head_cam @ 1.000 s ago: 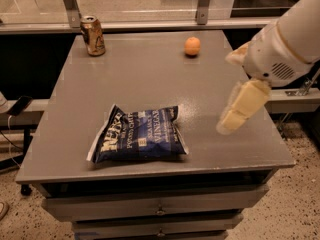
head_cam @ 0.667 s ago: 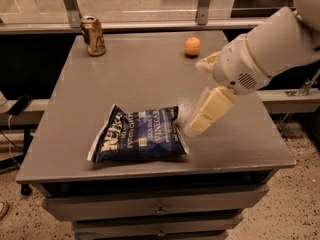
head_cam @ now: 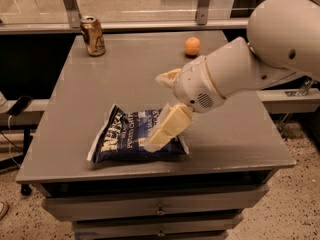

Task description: Move blue chip bag near orange can

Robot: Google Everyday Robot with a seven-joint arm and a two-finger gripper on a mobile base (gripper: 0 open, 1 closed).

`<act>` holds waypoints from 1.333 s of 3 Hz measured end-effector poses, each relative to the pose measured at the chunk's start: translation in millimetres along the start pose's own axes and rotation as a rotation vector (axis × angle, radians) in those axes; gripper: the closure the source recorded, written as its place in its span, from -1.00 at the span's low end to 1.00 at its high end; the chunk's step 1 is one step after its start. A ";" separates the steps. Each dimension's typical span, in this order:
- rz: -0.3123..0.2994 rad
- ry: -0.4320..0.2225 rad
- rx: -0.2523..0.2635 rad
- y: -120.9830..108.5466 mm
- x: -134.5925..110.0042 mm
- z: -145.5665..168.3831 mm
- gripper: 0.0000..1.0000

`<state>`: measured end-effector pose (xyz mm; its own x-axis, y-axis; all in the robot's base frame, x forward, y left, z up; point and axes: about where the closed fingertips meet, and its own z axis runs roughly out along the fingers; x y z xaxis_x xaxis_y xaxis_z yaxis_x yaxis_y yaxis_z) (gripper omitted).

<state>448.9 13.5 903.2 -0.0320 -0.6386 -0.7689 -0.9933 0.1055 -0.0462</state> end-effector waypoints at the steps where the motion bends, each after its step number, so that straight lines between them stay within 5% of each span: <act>1: -0.038 -0.015 -0.015 13.6 3.9 22.8 -1.00; 4: -0.098 0.013 0.034 21.0 29.9 30.1 0.30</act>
Offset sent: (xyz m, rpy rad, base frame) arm -0.0260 0.0142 -0.0744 -0.0427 -0.0428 0.0618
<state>430.5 19.6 860.1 0.0635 -0.6569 -0.7513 -0.9874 0.0679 -0.1428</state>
